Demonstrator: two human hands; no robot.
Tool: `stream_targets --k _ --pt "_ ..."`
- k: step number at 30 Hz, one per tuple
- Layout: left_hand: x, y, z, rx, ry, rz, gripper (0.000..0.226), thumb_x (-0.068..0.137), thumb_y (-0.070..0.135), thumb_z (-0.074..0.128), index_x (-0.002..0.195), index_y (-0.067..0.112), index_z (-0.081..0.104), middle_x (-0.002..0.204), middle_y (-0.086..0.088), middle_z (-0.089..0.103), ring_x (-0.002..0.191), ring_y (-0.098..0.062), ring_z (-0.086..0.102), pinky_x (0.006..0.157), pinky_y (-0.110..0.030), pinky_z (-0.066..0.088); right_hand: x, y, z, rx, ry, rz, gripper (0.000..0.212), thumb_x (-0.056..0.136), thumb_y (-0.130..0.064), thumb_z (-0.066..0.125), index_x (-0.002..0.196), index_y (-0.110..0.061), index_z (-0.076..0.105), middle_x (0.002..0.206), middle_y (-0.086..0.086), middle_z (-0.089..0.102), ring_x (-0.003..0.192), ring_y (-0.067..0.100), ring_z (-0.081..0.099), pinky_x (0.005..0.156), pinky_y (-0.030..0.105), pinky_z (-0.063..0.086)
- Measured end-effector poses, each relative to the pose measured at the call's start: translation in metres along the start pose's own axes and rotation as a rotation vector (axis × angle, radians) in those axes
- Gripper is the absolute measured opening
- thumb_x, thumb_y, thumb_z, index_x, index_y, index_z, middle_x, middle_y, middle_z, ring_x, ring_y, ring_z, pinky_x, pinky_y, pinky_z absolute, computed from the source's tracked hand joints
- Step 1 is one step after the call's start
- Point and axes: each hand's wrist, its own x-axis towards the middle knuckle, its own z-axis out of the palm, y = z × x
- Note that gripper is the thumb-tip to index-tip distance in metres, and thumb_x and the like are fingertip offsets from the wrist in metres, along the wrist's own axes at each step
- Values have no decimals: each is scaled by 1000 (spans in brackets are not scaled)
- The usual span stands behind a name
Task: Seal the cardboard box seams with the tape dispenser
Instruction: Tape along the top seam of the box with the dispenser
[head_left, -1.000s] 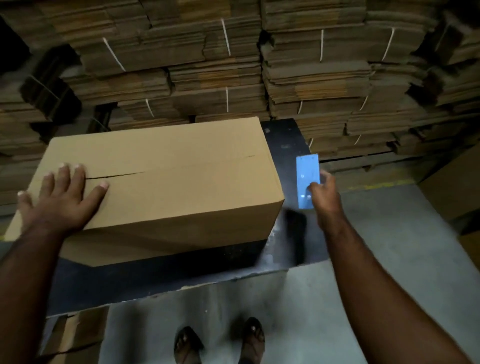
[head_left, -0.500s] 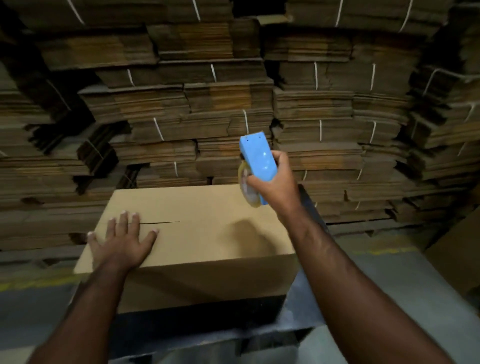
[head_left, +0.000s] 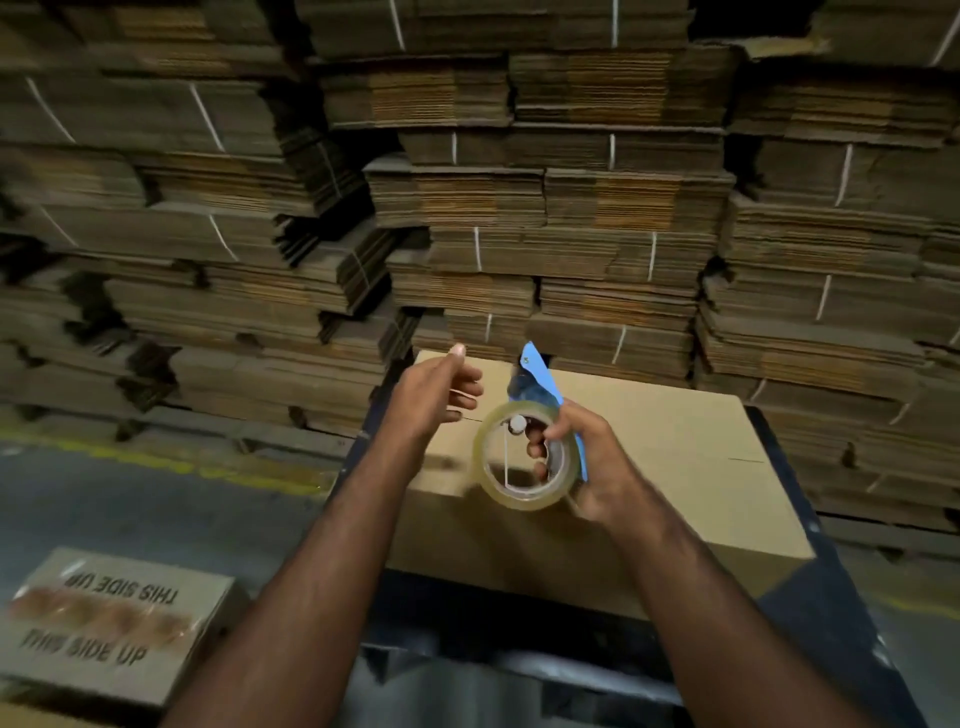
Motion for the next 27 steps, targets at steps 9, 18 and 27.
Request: stream_targets --k 9,18,27 --pt "0 9 -20 66 -54 -143 55 95 55 49 74 9 72 62 -2 67 60 -19 64 60 -32 46 8 13 27 -1 -5 37 36 51 -16 60 85 -7 64 76 12 56 63 21 52 56 29 41" --pt "10 14 -41 56 -161 -178 57 95 57 47 72 10 68 61 -2 61 50 -16 54 54 -28 38 4 5 40 -92 38 22 33 55 -15 53 86 -4 57 68 7 54 58 17 50 49 25 39" --pt "24 25 -35 61 -506 -469 61 92 57 45 57 10 63 53 -5 55 40 -15 49 36 -16 26 -1 -3 37 -268 75 -40 36 55 -11 54 91 -5 56 72 10 53 59 18 51 49 26 37"
